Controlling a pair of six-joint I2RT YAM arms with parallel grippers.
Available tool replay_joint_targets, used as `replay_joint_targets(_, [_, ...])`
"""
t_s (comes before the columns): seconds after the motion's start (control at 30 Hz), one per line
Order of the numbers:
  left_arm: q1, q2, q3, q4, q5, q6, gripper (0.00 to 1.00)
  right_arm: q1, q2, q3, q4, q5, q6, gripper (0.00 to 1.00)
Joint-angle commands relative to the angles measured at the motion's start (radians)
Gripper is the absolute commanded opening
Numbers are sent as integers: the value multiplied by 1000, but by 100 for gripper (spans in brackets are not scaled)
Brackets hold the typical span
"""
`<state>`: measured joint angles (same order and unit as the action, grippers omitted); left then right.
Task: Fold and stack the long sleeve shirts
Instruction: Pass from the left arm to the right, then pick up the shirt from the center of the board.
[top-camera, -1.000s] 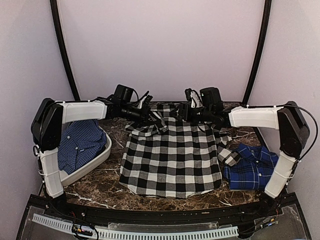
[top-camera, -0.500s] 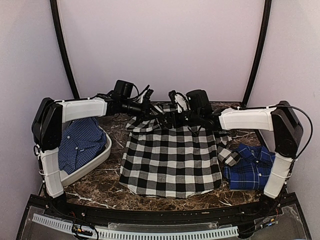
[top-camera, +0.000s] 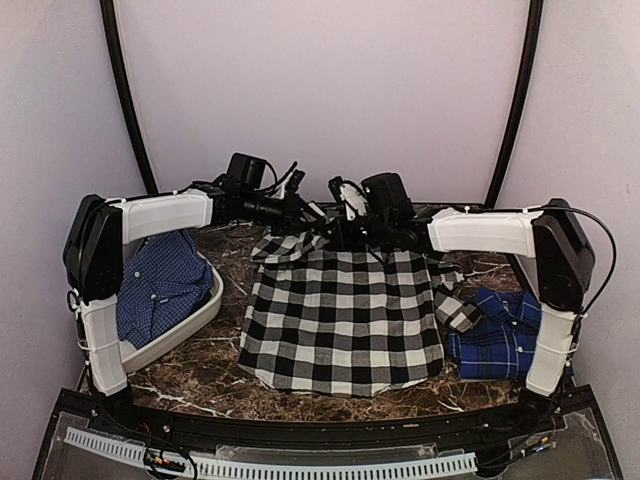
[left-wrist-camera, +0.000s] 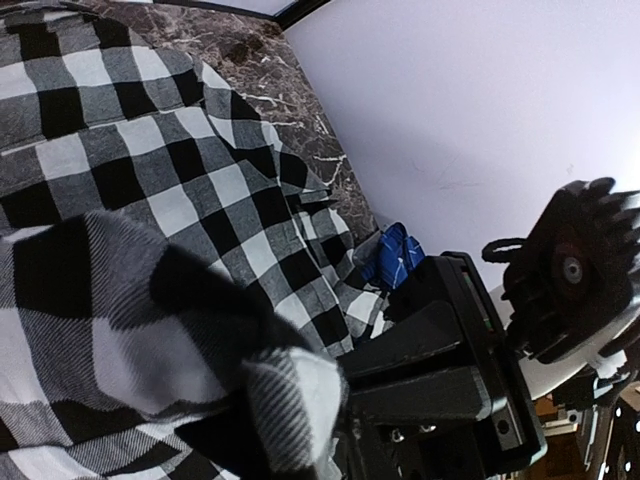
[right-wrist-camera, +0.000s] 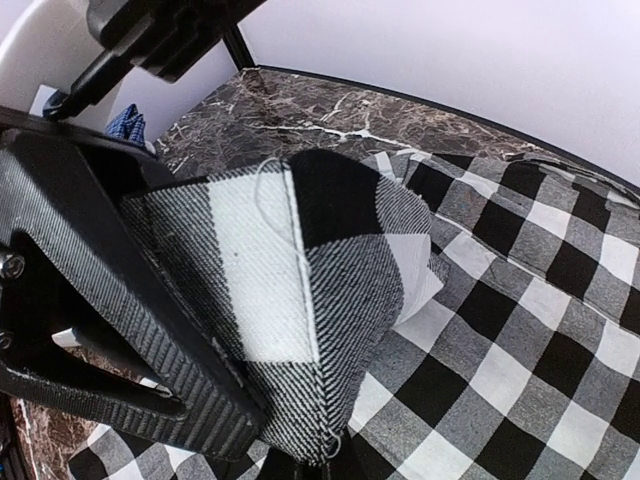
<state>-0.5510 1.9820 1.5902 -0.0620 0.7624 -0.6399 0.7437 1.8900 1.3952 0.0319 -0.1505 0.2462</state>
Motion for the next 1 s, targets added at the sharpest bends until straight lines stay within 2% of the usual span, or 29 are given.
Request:
replay_joint_targets(0.0, [-9, -62, 16, -59, -75, 35, 22, -2, 13, 55, -22, 77, 22, 0])
replay_joint_targets(0.1, [-8, -104, -2, -111, -178, 57, 43, -6, 15, 63, -28, 94, 38, 0])
replay_joint_targets(0.23, [-9, -180, -41, -211, -341, 74, 53, -29, 26, 91, -81, 116, 64, 0])
replay_joint_targets(0.33, [-10, -281, -128, -254, -408, 50, 54, -56, 33, 106, -96, 97, 77, 0])
replay_joint_targets(0.53, [-45, -474, -400, -326, -515, -28, 48, -100, 55, 155, -101, 39, 66, 0])
replay_joint_targets(0.8, [-203, -659, -706, -457, -679, -240, 42, -145, 81, 274, -159, 24, 48, 0])
replay_joint_targets(0.97, [-299, -718, -825, -448, -699, -351, 42, -169, 88, 338, -188, 18, 40, 0])
